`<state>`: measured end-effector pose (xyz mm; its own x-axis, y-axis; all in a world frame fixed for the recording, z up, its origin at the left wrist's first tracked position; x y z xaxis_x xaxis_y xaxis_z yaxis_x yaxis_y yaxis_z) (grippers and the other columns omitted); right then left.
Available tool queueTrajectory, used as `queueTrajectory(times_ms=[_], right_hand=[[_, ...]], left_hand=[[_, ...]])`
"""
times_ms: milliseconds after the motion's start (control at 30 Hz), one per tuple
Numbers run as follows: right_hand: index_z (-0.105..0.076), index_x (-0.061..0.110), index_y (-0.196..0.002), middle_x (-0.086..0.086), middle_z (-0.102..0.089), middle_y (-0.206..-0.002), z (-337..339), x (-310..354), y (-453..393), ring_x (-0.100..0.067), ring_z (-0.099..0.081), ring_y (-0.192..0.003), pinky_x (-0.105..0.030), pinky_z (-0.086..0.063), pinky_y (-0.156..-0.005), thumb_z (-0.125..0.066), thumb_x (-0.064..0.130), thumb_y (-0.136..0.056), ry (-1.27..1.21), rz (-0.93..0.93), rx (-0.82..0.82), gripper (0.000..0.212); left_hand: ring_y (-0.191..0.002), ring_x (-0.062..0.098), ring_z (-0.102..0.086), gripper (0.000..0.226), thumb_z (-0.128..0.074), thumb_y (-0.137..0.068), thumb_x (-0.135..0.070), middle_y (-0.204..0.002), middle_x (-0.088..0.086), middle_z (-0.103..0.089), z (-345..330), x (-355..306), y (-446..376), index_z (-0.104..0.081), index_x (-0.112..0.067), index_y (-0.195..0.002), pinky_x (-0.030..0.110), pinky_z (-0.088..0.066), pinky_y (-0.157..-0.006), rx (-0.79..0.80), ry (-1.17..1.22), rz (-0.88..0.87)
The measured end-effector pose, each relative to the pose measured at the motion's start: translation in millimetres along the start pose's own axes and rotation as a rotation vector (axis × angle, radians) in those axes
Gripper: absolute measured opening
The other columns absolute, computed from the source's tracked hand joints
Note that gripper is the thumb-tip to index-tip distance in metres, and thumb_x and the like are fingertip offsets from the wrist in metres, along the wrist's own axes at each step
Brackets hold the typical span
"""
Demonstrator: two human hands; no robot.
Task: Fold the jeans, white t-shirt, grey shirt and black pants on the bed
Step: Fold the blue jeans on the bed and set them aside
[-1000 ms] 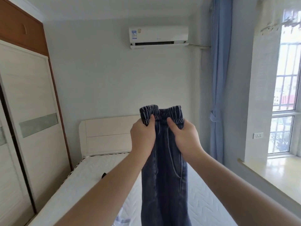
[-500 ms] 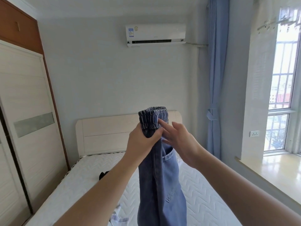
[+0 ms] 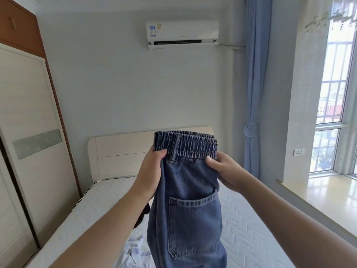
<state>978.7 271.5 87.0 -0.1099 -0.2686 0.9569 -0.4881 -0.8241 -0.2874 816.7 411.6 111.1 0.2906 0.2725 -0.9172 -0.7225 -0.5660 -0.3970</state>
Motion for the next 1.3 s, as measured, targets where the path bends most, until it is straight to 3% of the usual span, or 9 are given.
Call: queueTrajectory(times_ms=[167,300,467,633,800,967,1033,1133,1300], right_hand=[[-0.068,0.013,-0.108,-0.004,-0.075,-0.103,-1,1,4,-0.022,-0.071,-0.099,-0.042,-0.057,-0.088,-0.081,0.035,-0.067,0.145,0.137,-0.193,0.048],[-0.069,0.031,-0.096,0.017,-0.075,-0.093,-9,4,10,-0.001,-0.07,-0.086,-0.022,-0.054,-0.076,-0.083,0.037,-0.067,0.334,0.242,-0.335,0.033],[-0.067,0.043,-0.088,0.026,-0.072,-0.088,-23,6,16,0.009,-0.067,-0.081,-0.003,-0.048,-0.063,-0.084,0.031,-0.072,0.451,0.307,-0.372,0.026],[-0.067,0.044,-0.082,0.025,-0.072,-0.082,-52,9,22,0.007,-0.067,-0.077,-0.004,-0.046,-0.064,-0.086,0.036,-0.069,0.563,0.328,-0.307,0.024],[-0.068,0.045,-0.086,0.024,-0.072,-0.085,-66,2,30,0.004,-0.067,-0.078,-0.009,-0.049,-0.065,-0.081,0.054,-0.062,0.62,0.276,-0.257,0.029],[-0.064,0.054,-0.099,0.022,-0.072,-0.091,-55,-26,39,0.001,-0.068,-0.084,-0.035,-0.057,-0.08,-0.073,0.077,-0.055,0.694,0.11,-0.226,0.051],[-0.062,0.05,-0.11,0.012,-0.072,-0.102,-45,-42,47,-0.01,-0.068,-0.097,-0.046,-0.055,-0.089,-0.073,0.07,-0.067,0.666,0.078,-0.201,0.048],[-0.057,0.043,-0.127,0.008,-0.067,-0.122,-30,-80,75,-0.014,-0.063,-0.115,-0.039,-0.053,-0.098,-0.06,0.05,-0.091,0.43,-0.046,-0.095,0.037],[-0.058,0.027,-0.127,0.004,-0.063,-0.128,-1,-172,141,-0.016,-0.057,-0.121,-0.044,-0.038,-0.112,-0.032,0.066,-0.089,0.302,-0.423,-0.186,0.06]], left_hand=[[-0.103,0.005,-0.066,0.034,-0.059,-0.077,-0.06,-0.11,-0.014,-0.07,17,-5,10,-0.06,-0.05,-0.109,0.029,-0.05,-0.089,0.113,-0.221,-0.157],[-0.11,0.0,-0.06,0.096,-0.084,-0.07,-0.043,-0.123,-0.024,-0.056,34,-14,10,-0.023,-0.052,-0.143,0.006,-0.042,-0.088,0.228,-0.522,-0.354],[-0.137,-0.001,-0.026,0.112,-0.076,-0.066,-0.065,-0.153,-0.016,-0.027,47,-51,8,-0.012,-0.04,-0.153,0.03,-0.022,-0.115,0.21,-1.113,-0.67],[-0.141,0.014,-0.034,0.131,-0.065,-0.048,-0.087,-0.158,-0.013,-0.03,29,-59,-3,-0.008,-0.036,-0.155,0.031,-0.031,-0.11,0.474,-1.389,-0.284],[-0.111,0.007,-0.057,0.101,-0.087,-0.052,-0.061,-0.126,-0.018,-0.059,20,-45,-14,-0.038,-0.039,-0.138,0.028,-0.047,-0.092,0.669,-1.202,-0.157],[-0.068,-0.001,-0.063,0.033,-0.083,-0.06,-0.047,-0.075,-0.013,-0.068,15,-10,-8,-0.062,-0.032,-0.081,0.02,-0.044,-0.059,0.669,-1.1,-0.138],[-0.066,0.002,-0.061,0.031,-0.08,-0.06,-0.045,-0.074,-0.01,-0.066,11,0,-5,-0.06,-0.03,-0.079,0.024,-0.046,-0.057,0.656,-1.082,-0.152],[-0.073,0.008,-0.062,0.032,-0.08,-0.064,-0.04,-0.08,-0.007,-0.065,8,18,3,-0.058,-0.027,-0.084,0.03,-0.05,-0.061,0.653,-1.083,-0.148],[-0.079,0.007,-0.06,0.03,-0.079,-0.068,-0.033,-0.084,-0.013,-0.063,2,47,30,-0.055,-0.035,-0.086,0.027,-0.044,-0.062,0.654,-1.005,-0.128]])
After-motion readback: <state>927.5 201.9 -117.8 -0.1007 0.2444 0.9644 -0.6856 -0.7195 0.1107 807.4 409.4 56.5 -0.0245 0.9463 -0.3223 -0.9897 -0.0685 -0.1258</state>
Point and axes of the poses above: each hand's wrist, its own y-axis away from the middle knuckle, its own z-axis out of the back of the hand, x = y × z, the point moved 3 cm from there along -y, towards the middle knuckle
